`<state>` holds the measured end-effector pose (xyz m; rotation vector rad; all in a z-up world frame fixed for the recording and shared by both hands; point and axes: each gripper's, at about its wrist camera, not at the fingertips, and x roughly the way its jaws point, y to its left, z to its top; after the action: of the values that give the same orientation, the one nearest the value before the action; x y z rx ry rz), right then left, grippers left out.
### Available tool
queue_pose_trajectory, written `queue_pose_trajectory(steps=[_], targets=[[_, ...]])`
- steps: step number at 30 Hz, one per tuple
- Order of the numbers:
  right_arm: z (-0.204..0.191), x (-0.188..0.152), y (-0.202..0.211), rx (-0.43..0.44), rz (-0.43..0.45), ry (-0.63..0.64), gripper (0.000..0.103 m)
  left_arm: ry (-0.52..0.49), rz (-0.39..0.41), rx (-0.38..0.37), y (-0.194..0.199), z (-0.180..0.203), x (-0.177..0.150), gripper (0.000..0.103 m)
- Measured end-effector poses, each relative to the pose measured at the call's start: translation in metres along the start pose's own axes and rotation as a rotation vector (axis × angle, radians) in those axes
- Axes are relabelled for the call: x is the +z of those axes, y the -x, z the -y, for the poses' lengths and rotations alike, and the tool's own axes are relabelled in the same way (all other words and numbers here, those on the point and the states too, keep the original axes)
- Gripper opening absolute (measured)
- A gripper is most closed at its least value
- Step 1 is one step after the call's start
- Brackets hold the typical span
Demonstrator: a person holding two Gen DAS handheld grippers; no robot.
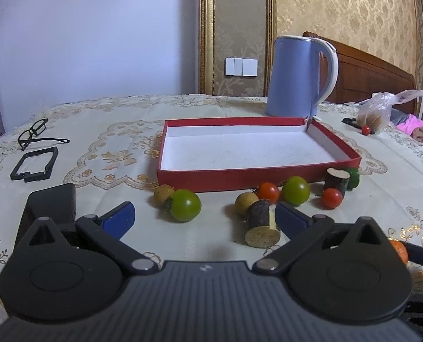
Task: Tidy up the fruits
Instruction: 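Move the right gripper toward the orange on the cloth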
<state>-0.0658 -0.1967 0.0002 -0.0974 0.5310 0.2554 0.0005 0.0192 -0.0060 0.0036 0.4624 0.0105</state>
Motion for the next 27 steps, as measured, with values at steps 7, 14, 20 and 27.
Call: queue_pose_trajectory(steps=[7,14,20,27], targets=[[0.016,0.009,0.024,-0.043,0.087,-0.187,0.097,0.001,-0.003,0.027,0.000,-0.003,0.000,0.103],[0.041,-0.006,0.060,0.162,0.072,-0.671,0.103,0.017,-0.011,0.042,-0.002,-0.005,0.001,0.103],[0.033,-0.015,0.064,0.287,0.081,-0.684,0.103,0.017,0.004,0.046,0.002,-0.002,0.001,0.103],[-0.014,0.015,0.086,0.301,0.171,-0.333,0.103,0.040,0.015,0.034,0.005,0.000,0.005,0.103]])
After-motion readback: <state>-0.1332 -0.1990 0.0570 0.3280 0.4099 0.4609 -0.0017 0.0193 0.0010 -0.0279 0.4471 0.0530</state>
